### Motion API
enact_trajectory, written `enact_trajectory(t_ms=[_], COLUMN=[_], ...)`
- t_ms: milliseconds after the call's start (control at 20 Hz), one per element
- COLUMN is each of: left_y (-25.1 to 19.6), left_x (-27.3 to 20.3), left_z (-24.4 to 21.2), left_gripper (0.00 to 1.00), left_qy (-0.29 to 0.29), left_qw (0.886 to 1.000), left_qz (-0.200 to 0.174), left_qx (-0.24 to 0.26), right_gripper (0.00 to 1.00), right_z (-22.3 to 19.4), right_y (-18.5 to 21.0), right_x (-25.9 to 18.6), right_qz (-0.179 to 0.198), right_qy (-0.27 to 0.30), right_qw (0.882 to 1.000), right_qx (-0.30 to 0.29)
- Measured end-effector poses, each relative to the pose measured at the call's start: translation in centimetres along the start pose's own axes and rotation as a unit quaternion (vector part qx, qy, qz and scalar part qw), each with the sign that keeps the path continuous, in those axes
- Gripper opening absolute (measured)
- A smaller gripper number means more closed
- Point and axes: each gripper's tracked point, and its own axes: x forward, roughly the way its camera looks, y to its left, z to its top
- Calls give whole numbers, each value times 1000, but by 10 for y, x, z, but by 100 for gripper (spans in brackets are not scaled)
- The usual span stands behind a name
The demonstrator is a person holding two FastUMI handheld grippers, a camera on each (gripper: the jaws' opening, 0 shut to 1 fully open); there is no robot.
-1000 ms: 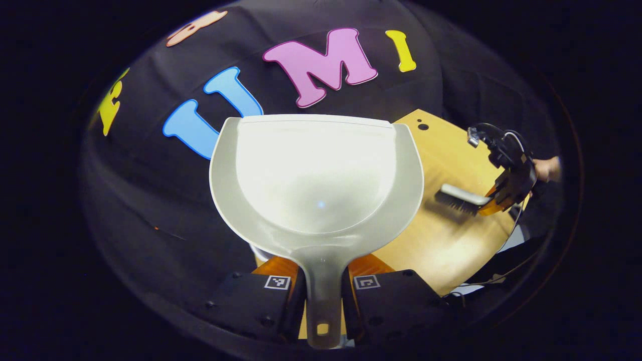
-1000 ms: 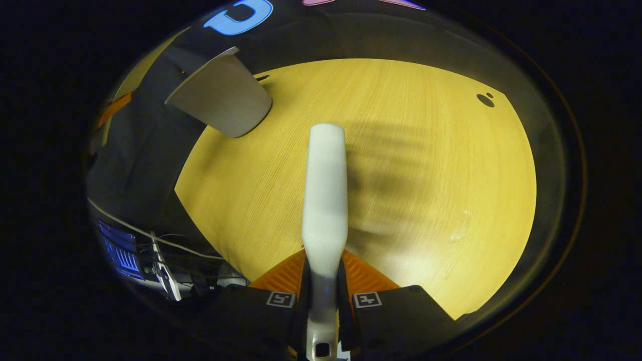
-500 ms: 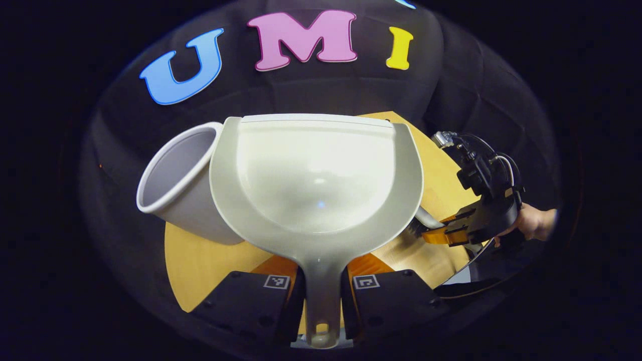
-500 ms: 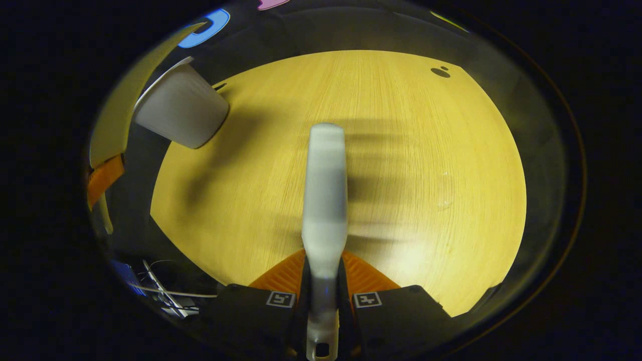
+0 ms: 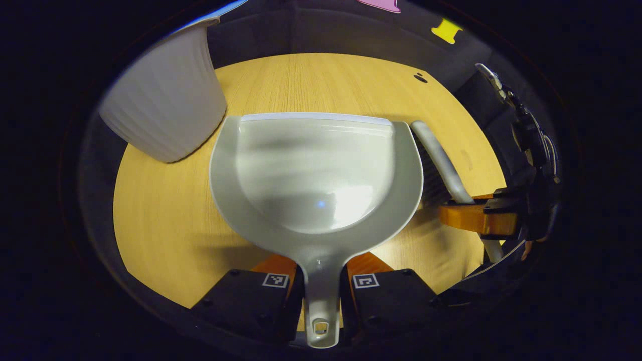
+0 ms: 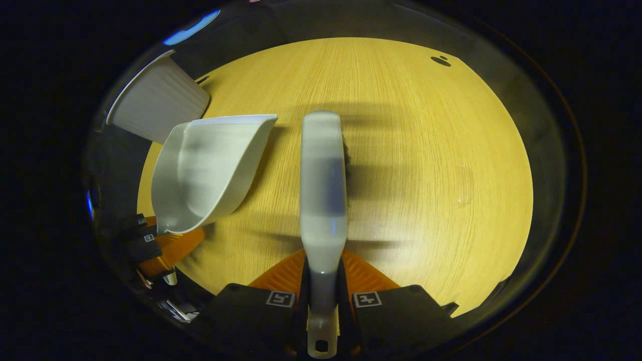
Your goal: Pick up the small broom and dustpan from the desktop, sweep the trash into the dustpan with the broom, and then empty the trash into the garbage bin.
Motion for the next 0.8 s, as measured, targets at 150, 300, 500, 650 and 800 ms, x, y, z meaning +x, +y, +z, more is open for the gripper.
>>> enact_trajectory(t_ms=[150,300,500,650,800], left_y=[3,6,3,2,1], left_x=[7,5,4,2,-1], left_z=[8,10,10,6,8], left_gripper=[30,30,30,30,31], left_qy=[13,30,59,83,84], left_qw=[1000,999,997,995,996], left_qz=[3,4,7,11,6], left_qx=[-27,-34,-56,-56,-41], right_gripper=[28,24,28,29,27], right_z=[3,6,5,6,7], right_y=[4,5,8,8,15], right_x=[5,12,14,12,6], right_qz=[8,11,13,14,32], right_qy=[10,27,38,44,48], right_qw=[1000,999,999,998,998], right_qx=[14,24,36,38,40])
